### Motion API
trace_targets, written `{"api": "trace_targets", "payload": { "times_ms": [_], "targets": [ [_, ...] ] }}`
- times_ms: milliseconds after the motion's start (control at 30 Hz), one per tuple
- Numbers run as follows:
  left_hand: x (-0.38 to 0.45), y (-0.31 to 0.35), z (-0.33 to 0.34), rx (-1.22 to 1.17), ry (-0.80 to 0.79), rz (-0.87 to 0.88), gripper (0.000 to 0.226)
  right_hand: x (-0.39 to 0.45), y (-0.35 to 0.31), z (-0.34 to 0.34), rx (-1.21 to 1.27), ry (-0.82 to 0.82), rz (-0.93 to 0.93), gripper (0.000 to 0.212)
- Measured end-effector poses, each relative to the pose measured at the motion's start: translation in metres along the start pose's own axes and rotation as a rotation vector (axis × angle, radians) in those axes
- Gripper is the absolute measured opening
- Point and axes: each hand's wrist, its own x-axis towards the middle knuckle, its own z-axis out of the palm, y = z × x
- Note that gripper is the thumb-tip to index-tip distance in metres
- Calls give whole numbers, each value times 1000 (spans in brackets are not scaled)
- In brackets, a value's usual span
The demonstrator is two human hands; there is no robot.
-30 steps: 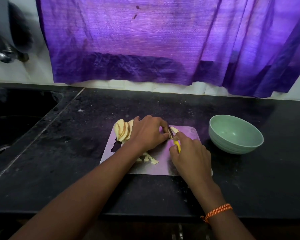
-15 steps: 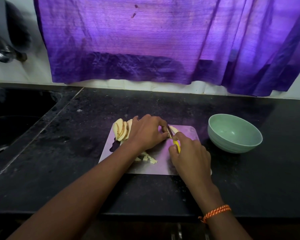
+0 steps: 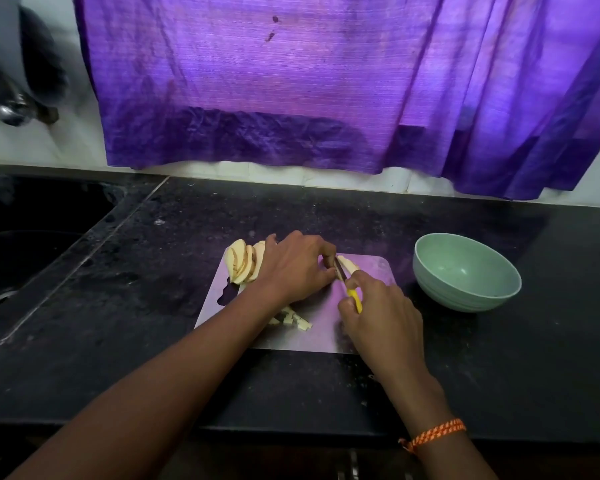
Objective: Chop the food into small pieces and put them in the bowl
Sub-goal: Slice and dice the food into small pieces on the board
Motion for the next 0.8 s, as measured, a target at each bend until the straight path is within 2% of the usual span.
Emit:
{"api": "trace_targets", "payload": {
  "times_ms": [367,600,800],
  "targets": [
    [-1,0,0,28,7,13,27,-35,21,-20,-52,7,59,35],
    [1,-6,4,17,15,-4,20,-23,12,-18,37,-7,42,39],
    [2,-8,5,31,84,-17,15,1,3,-11,24,-15,-9,45]
  ]
}}
